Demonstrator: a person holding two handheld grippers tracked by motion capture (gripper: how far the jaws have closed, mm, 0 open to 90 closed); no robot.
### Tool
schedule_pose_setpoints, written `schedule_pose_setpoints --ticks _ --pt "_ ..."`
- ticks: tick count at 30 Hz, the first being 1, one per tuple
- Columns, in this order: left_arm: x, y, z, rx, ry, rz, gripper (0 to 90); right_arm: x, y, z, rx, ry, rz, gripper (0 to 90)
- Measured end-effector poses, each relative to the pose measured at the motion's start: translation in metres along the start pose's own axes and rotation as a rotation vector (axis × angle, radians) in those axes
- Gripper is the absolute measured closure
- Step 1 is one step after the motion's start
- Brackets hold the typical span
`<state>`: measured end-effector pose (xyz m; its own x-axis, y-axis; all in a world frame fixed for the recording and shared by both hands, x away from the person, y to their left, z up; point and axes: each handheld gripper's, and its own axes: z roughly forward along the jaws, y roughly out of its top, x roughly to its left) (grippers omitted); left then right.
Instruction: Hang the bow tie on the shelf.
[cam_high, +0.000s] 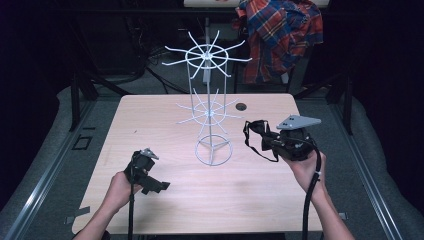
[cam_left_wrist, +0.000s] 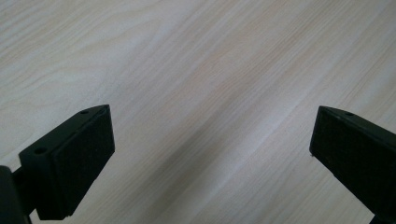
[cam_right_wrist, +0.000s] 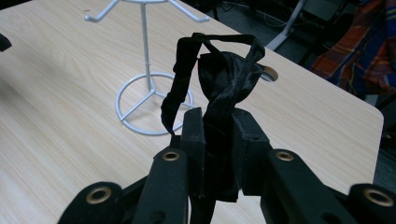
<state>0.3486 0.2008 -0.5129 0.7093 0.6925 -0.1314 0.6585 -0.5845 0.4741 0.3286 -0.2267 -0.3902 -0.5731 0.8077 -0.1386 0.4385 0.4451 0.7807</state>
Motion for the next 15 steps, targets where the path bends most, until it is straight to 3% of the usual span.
schedule_pose_setpoints --ticks 15 --pt "0.0 0.0 0.0 0.007 0.001 0.003 0.2 -0.005 0.012 0.002 -0.052 0.014 0.009 76.5"
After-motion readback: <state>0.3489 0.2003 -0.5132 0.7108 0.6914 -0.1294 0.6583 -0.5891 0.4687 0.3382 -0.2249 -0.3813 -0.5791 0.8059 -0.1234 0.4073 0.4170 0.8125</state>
